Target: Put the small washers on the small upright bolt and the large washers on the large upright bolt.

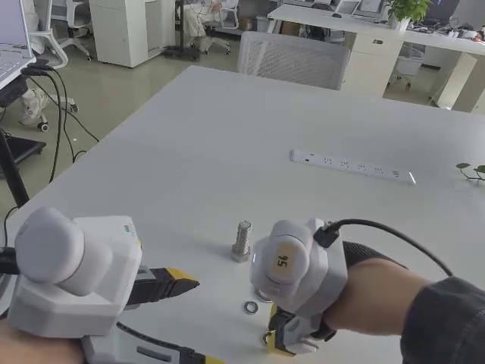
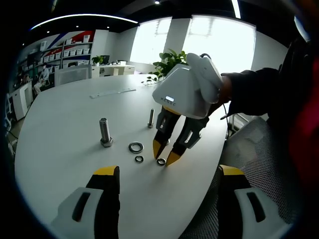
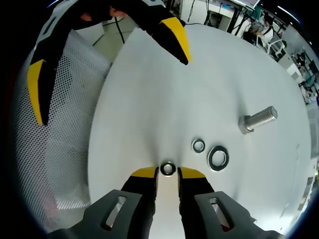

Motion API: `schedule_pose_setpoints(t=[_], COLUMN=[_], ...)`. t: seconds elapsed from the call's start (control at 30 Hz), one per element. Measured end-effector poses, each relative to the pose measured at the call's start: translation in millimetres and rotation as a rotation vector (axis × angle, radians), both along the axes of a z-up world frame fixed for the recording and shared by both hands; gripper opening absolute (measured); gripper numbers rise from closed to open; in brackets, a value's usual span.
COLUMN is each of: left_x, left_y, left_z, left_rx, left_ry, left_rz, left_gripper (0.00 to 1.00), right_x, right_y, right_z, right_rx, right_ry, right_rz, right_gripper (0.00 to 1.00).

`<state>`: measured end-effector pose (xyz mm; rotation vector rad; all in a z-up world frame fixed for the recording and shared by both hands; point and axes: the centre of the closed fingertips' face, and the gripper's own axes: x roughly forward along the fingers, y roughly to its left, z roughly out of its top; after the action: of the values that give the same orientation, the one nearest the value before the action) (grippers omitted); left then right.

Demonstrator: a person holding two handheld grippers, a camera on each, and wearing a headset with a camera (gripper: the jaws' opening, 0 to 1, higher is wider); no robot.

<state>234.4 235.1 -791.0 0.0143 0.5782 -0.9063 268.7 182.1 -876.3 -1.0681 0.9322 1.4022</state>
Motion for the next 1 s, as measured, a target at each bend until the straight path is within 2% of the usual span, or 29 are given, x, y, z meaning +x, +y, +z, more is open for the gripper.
schedule_pose_setpoints(t=[0.4,1.0], left_x=[-1.0,-2.4], left_y=[-0.3,0.2], left_z=[0.1,-0.5], left_rx=[0.003,0.004], left_ry=[-0.002,-0.001], left_rz=[-0.002,-0.001], left_gripper=[0.8,0.8], right_x=[0.6,0.2], right_y=[1.0,-0.6], right_z=[-0.4,1.5], right_rx=[0.016,0.008], right_ry=[-0.003,0.001], right_rz=[-0.014,-0.02], right_gripper=[0.14,0.14])
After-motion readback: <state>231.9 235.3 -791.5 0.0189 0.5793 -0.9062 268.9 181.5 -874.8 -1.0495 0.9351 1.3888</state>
